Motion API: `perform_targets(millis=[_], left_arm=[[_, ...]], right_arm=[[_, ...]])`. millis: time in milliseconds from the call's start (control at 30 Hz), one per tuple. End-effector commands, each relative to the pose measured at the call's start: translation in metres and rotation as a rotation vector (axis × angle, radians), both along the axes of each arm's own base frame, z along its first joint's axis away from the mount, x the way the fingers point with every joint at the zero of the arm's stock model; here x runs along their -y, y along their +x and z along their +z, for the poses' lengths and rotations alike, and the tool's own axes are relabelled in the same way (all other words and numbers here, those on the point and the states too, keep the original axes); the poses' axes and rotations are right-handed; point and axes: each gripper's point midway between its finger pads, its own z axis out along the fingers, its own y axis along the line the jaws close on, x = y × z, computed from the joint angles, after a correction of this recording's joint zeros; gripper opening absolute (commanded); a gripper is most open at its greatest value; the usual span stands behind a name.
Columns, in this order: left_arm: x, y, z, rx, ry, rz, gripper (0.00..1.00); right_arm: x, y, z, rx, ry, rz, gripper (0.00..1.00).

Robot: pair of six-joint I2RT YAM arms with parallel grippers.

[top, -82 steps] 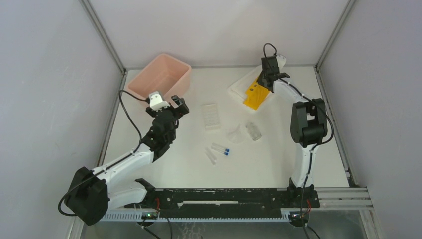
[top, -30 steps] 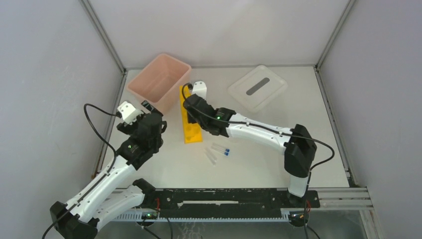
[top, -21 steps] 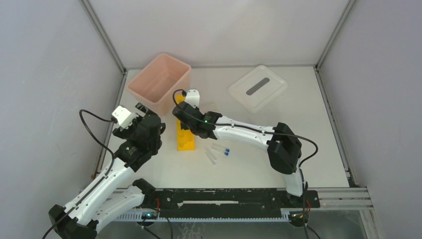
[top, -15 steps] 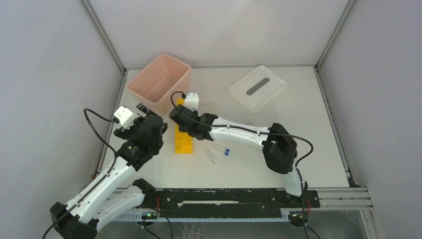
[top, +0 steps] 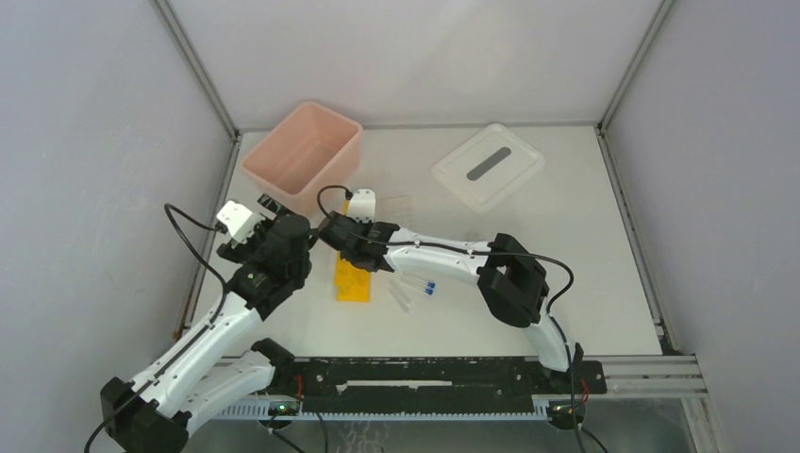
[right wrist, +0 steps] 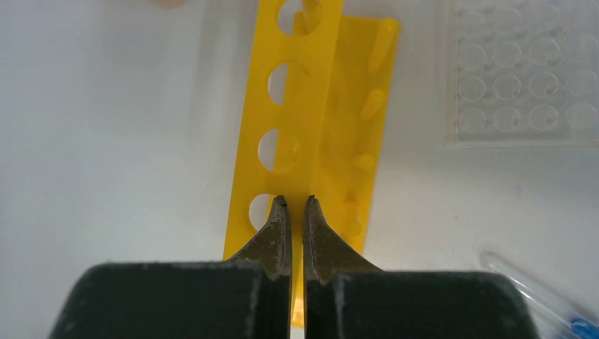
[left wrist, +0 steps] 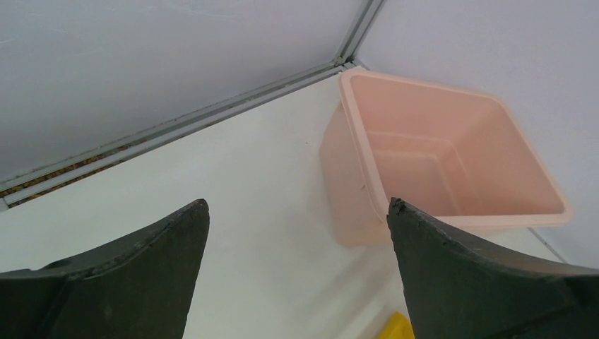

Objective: Organize the chemistry lab equipment
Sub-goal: Place the test tube rack at the center of the board.

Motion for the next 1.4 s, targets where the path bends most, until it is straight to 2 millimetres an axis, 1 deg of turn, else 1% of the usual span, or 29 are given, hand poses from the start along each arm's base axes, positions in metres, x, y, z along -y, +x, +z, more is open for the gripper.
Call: perform_targets(millis=[0, 33, 133, 167, 233, 333, 433, 533, 667, 800, 900, 933, 967, 1033, 1133, 1233, 1367], left_arm=[[-0.006, 0.003, -0.001, 0.042, -0.033, 0.038, 1.0], [-0.007, 0.004, -0.001, 0.042, -0.034, 0.041, 1.0], [-0.01, 0.006, -0.002, 0.044, -0.043, 0.051, 1.0], [-0.011, 0.007, -0.003, 0.045, -0.047, 0.053, 1.0], [-0.012, 0.009, -0.004, 0.051, -0.062, 0.055, 1.0], [-0.011, 0.013, -0.005, 0.052, -0.071, 0.052, 1.0], [-0.01, 0.017, -0.003, 0.053, -0.073, 0.051, 1.0], [-0.01, 0.021, 0.0, 0.057, -0.073, 0.054, 1.0], [-0.01, 0.029, 0.004, 0.069, -0.083, 0.056, 1.0], [-0.011, 0.043, 0.009, 0.075, -0.096, 0.05, 1.0], [-0.015, 0.056, 0.008, 0.067, -0.114, 0.056, 1.0], [-0.018, 0.063, 0.004, 0.055, -0.123, 0.062, 1.0], [-0.022, 0.07, 0.003, 0.054, -0.146, 0.067, 1.0], [-0.029, 0.082, -0.011, 0.026, -0.206, 0.072, 1.0], [-0.037, 0.105, -0.022, -0.002, -0.274, 0.067, 1.0], [-0.041, 0.123, -0.032, -0.042, -0.303, 0.061, 1.0], [-0.044, 0.142, -0.045, -0.079, -0.334, 0.061, 1.0]], right_arm=[[-0.007, 0.004, 0.013, 0.037, 0.047, -0.028, 0.0], [-0.007, 0.003, 0.012, 0.037, 0.048, -0.023, 0.01], [-0.009, 0.002, 0.011, 0.034, 0.052, -0.003, 0.12], [-0.009, 0.001, 0.01, 0.032, 0.054, 0.007, 0.19], [-0.01, 0.0, 0.012, 0.036, 0.064, 0.021, 0.37], [-0.009, 0.0, 0.016, 0.043, 0.068, 0.033, 0.52], [-0.008, -0.001, 0.024, 0.056, 0.079, 0.046, 0.58], [-0.007, -0.002, 0.038, 0.083, 0.1, 0.062, 0.6], [0.0, -0.002, 0.061, 0.13, 0.117, 0.057, 0.6], [0.01, 0.002, 0.081, 0.161, 0.154, 0.041, 0.59], [0.018, 0.005, 0.094, 0.186, 0.172, 0.033, 0.59], [0.022, 0.006, 0.102, 0.201, 0.178, 0.029, 0.59], [0.026, 0.007, 0.105, 0.21, 0.178, 0.025, 0.59], [0.035, 0.008, 0.113, 0.234, 0.177, 0.019, 0.59], [0.047, 0.01, 0.123, 0.265, 0.181, 0.009, 0.58], [0.057, 0.013, 0.128, 0.282, 0.181, -0.001, 0.58], [0.068, 0.018, 0.131, 0.295, 0.19, -0.013, 0.58]])
